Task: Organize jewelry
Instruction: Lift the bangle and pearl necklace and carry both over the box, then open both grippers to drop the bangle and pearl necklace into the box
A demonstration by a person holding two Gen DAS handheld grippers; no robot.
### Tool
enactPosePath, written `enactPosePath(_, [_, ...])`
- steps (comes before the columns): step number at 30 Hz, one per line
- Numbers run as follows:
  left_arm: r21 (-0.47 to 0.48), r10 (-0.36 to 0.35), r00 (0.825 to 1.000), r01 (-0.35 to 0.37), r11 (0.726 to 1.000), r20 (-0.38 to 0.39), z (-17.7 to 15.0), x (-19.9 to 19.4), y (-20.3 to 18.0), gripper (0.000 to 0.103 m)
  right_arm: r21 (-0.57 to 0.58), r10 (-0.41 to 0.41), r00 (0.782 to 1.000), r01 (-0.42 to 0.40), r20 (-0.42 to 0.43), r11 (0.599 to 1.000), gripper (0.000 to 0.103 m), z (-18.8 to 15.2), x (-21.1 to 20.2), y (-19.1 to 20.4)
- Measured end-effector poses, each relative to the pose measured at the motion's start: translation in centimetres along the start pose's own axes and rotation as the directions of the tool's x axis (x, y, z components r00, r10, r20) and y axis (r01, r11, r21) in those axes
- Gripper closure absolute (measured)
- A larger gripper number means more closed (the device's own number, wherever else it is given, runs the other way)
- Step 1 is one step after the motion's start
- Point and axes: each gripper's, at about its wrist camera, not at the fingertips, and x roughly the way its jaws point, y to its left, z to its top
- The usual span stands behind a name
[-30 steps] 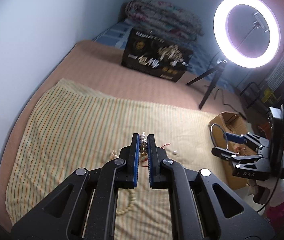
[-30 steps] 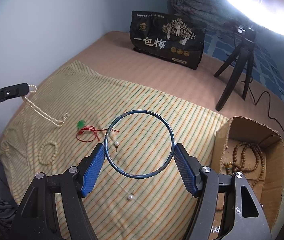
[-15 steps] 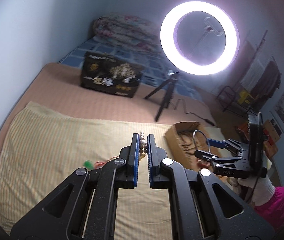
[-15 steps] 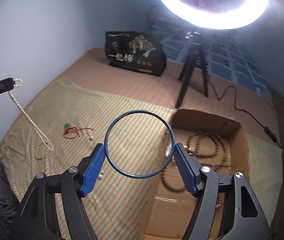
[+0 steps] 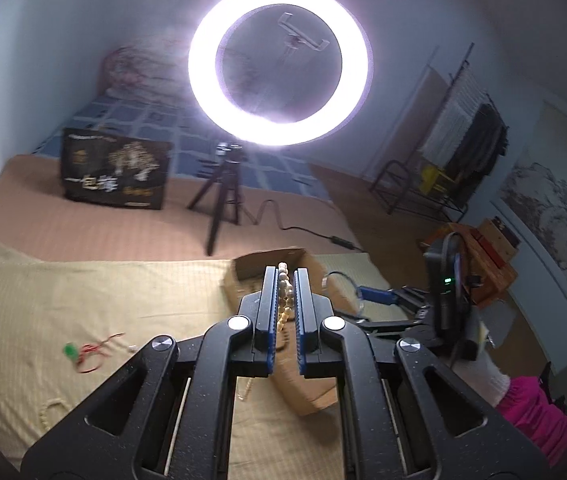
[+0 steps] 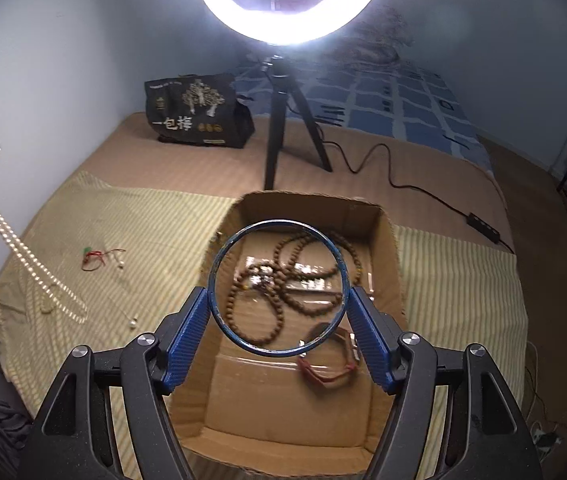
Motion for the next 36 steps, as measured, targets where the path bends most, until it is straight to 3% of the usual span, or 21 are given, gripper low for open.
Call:
enactPosePath(6, [0.021, -0.060, 0.998, 0.061, 0.998, -0.022, -0.1, 2.5, -3.3, 0.098, 0.026, -0.019, 1.000, 0.020, -0.015, 0.999, 0.033, -0.7, 0.0, -2.1])
enactPosePath(16, [0.052, -0.088, 0.991, 0.094, 0.994, -0.100, -2.0, 7.2, -6.5, 0.098, 0.063, -0.017, 0.998, 0.020, -0.056, 0.998, 0.033, -1.2, 1.5, -4.2])
enactPosePath(28, [0.063, -0.024, 0.972, 0.040, 0.997, -0.232, -5.7, 12.2, -5.7, 0.098, 0.088, -0.002, 0.994, 0.011, -0.109, 0.996, 0.033, -1.6, 4.1, -5.2])
enactPosePath(36, [0.055, 0.009, 0.962, 0.006, 0.998, -0.272, -6.7, 13.6, -4.6, 0.098, 0.098, 0.002, 0.990, 0.012, -0.139, 0.995, 0.033, -2.1, 5.5, -5.5])
